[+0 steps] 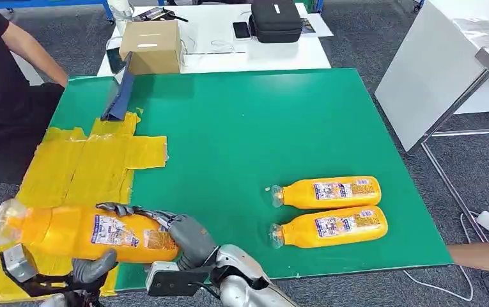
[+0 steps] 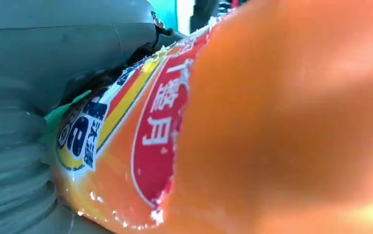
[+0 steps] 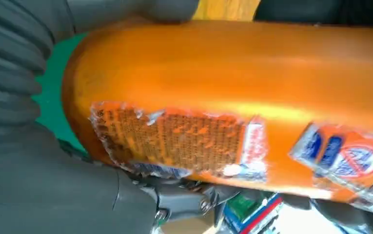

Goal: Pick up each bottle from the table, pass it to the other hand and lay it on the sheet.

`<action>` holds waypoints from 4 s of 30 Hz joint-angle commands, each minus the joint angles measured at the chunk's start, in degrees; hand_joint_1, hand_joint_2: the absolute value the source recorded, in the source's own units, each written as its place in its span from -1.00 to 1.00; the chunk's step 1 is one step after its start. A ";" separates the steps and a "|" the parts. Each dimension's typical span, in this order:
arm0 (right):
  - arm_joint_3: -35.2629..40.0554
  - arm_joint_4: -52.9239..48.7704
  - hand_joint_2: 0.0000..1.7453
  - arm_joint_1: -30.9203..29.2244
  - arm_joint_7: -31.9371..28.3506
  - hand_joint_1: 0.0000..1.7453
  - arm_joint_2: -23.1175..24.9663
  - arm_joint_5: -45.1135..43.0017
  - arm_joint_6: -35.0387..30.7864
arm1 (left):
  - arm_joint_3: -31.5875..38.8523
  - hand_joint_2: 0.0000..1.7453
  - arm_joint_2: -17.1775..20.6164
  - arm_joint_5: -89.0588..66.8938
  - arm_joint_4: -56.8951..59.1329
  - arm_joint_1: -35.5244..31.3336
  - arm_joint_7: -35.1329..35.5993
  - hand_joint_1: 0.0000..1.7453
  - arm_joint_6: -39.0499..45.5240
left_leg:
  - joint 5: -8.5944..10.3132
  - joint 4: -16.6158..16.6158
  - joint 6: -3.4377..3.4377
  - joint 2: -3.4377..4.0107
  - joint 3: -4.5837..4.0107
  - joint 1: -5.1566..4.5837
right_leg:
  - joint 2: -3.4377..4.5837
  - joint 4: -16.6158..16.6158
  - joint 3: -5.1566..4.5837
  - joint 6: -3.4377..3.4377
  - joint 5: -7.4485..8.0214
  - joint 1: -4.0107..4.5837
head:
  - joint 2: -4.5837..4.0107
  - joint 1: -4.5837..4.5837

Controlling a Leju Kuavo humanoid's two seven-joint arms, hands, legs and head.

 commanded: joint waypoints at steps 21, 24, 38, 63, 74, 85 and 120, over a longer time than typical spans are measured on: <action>0.72 -2.60 1.00 -14.99 3.27 -1.00 2.78 -12.51 -12.82 | 19.53 1.00 1.29 -23.56 0.10 -6.02 -10.74 1.00 10.64 | 0.09 -0.02 -0.09 -0.13 0.06 0.12 | -0.01 0.01 -0.04 -0.11 0.00 0.09 | 0.00 -0.02; -5.23 -12.86 1.00 -7.39 3.46 -1.00 -2.13 -7.20 -8.05 | 13.91 1.00 -2.00 -32.96 -7.55 -1.57 -10.67 1.00 20.13 | 0.05 -0.01 -0.09 -0.20 0.15 0.19 | -0.05 -0.01 0.15 -0.10 -0.06 0.15 | 0.00 -0.02; -20.96 -35.04 1.00 13.22 0.25 -1.00 -19.14 0.13 5.35 | -23.07 1.00 13.88 -103.18 19.97 -9.70 33.54 1.00 60.61 | -0.29 -0.24 0.09 -0.54 0.58 -0.13 | -0.26 -0.45 0.81 0.11 -0.19 -0.13 | 0.00 -0.07; -25.85 -39.90 1.00 19.68 0.64 -1.00 -25.37 1.88 6.92 | -24.07 1.00 19.70 -103.18 34.98 -14.82 39.85 1.00 51.35 | -0.47 -0.11 -0.09 -0.20 1.02 -0.02 | 0.00 -0.20 1.04 0.03 -0.37 -0.04 | 0.00 -0.04; -29.52 -42.68 1.00 25.60 0.83 -1.00 -28.76 4.79 6.82 | -18.97 -1.00 21.44 -103.17 34.69 -13.09 38.47 -1.00 48.80 | -0.56 -0.23 -0.07 0.00 1.50 -0.01 | 0.16 -0.09 1.41 -0.26 -0.74 0.01 | 0.00 -0.07; -34.12 -44.16 1.00 27.55 0.37 -1.00 -30.67 6.98 6.36 | -13.28 -1.00 23.31 -93.80 23.85 -7.80 26.48 -1.00 46.23 | -0.49 -0.20 -0.16 0.10 1.51 0.04 | 0.29 -0.02 1.38 -0.34 -0.77 0.01 | 0.00 -0.07; -39.19 -36.79 1.00 26.53 6.74 -1.00 -46.01 7.19 17.62 | 3.98 -1.00 7.38 -26.78 -1.32 -3.95 0.41 -1.00 22.52 | -0.91 -0.09 -0.06 -0.02 1.17 0.00 | 0.14 -0.01 1.07 -0.09 -0.78 0.00 | 0.00 -0.11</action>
